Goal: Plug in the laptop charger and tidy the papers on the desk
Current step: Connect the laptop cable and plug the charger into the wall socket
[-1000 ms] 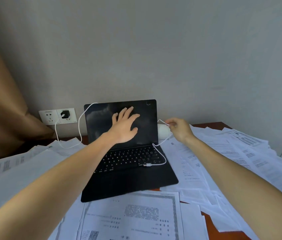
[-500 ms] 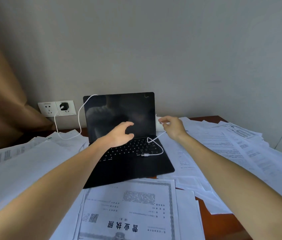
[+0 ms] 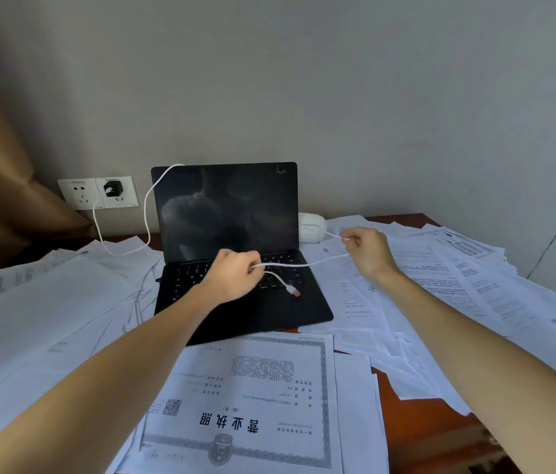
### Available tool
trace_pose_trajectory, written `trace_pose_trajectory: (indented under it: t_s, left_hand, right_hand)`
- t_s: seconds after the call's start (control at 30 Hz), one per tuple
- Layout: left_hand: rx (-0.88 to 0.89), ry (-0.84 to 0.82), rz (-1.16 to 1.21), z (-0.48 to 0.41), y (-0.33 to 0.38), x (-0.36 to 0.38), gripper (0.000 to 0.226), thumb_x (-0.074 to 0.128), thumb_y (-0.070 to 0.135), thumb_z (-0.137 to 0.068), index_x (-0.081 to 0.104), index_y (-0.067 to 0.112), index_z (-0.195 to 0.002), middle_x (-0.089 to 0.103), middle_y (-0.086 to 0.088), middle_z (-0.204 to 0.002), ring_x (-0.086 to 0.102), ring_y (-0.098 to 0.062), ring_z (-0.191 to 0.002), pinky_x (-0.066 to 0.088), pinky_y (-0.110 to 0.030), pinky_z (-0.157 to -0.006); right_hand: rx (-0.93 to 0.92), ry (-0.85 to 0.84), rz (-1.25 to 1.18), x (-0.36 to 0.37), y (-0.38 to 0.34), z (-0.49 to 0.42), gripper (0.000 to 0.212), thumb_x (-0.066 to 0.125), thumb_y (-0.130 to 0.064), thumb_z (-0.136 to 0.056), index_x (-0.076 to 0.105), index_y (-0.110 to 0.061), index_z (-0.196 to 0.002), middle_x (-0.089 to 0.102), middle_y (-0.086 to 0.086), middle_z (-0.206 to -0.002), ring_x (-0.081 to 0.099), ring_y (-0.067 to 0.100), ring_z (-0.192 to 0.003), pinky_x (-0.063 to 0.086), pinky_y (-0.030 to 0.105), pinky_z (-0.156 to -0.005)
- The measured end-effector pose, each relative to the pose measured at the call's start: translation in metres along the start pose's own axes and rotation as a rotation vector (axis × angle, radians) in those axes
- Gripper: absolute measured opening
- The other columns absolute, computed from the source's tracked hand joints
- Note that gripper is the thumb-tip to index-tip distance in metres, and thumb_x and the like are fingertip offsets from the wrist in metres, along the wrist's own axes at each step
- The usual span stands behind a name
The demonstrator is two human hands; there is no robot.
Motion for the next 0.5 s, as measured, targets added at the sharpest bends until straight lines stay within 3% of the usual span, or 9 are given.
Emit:
trace_pose_trajectory:
  t_s: [0.07, 0.17, 0.27, 0.33, 0.4, 0.5]
  left_hand:
    - [-0.035, 0.010, 0.040, 0.003, -0.009, -0.009, 0.024, 0.054, 0.035, -0.104, 0.059, 0.021, -0.085, 0.063, 0.002, -0.069, 0.062, -0.023, -0.073, 0.048, -0.036, -0.076]
    - [-0.070, 0.010, 0.061, 0.002, -0.013, -0.012, 0.027, 0.056, 0.040, -0.103, 0.059, 0.024, -0.081, 0.064, 0.002, -0.073, 0.060, -0.018, -0.071, 0.044, -0.031, -0.064]
    - [-0.078, 0.062, 0.172, 0.001, -0.019, -0.012, 0.033, 0.059, 0.040, -0.103, 0.059, 0.024, -0.074, 0.061, 0.003, -0.071, 0.056, -0.017, -0.066, 0.047, -0.036, -0.067]
    - [-0.058, 0.076, 0.227, 0.000, -0.020, -0.013, 0.033, 0.060, 0.040, -0.103, 0.065, 0.025, -0.074, 0.062, 0.004, -0.073, 0.058, -0.017, -0.069, 0.052, -0.041, -0.073]
    - [-0.040, 0.063, 0.220, -0.002, -0.015, -0.013, 0.027, 0.063, 0.039, -0.102, 0.075, 0.023, -0.083, 0.067, 0.000, -0.079, 0.062, -0.021, -0.076, 0.055, -0.044, -0.078]
    - [-0.051, 0.095, 0.318, -0.005, -0.003, -0.017, 0.019, 0.070, 0.034, -0.099, 0.084, 0.021, -0.096, 0.071, -0.002, -0.074, 0.064, -0.014, -0.070, 0.054, -0.028, -0.072]
  right_hand:
    - [0.012, -0.015, 0.026, 0.000, 0.009, 0.002, 0.028, 0.054, -0.006, -0.102, 0.069, -0.004, -0.125, 0.070, 0.013, -0.119, 0.064, 0.023, -0.102, 0.047, 0.025, -0.087]
    - [0.009, -0.045, 0.088, 0.007, 0.016, 0.004, 0.029, 0.052, -0.005, -0.102, 0.067, -0.005, -0.127, 0.069, 0.014, -0.121, 0.064, 0.026, -0.109, 0.047, 0.027, -0.093]
    - [-0.021, -0.121, 0.244, 0.021, 0.019, 0.006, 0.031, 0.051, -0.004, -0.102, 0.067, -0.008, -0.128, 0.063, 0.012, -0.129, 0.054, 0.028, -0.120, 0.043, 0.031, -0.103]
    - [-0.175, -0.107, 0.354, 0.027, 0.005, 0.009, 0.032, 0.054, -0.004, -0.099, 0.068, -0.011, -0.127, 0.060, 0.008, -0.132, 0.044, 0.027, -0.126, 0.036, 0.031, -0.109]
    - [-0.336, -0.127, 0.276, 0.034, -0.021, 0.017, 0.033, 0.056, -0.004, -0.097, 0.068, -0.014, -0.126, 0.060, 0.002, -0.130, 0.042, 0.021, -0.127, 0.030, 0.023, -0.107]
    - [-0.241, -0.443, 0.011, 0.055, -0.054, 0.033, 0.031, 0.057, -0.023, -0.099, 0.065, -0.025, -0.129, 0.064, -0.014, -0.122, 0.053, 0.002, -0.118, 0.038, 0.016, -0.098]
Point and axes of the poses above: each hand's wrist, its own z-axis away from the middle knuckle, its own x-axis out of the palm, y = z × x, the point moved 5 cm from there along -z, towards the middle knuckle
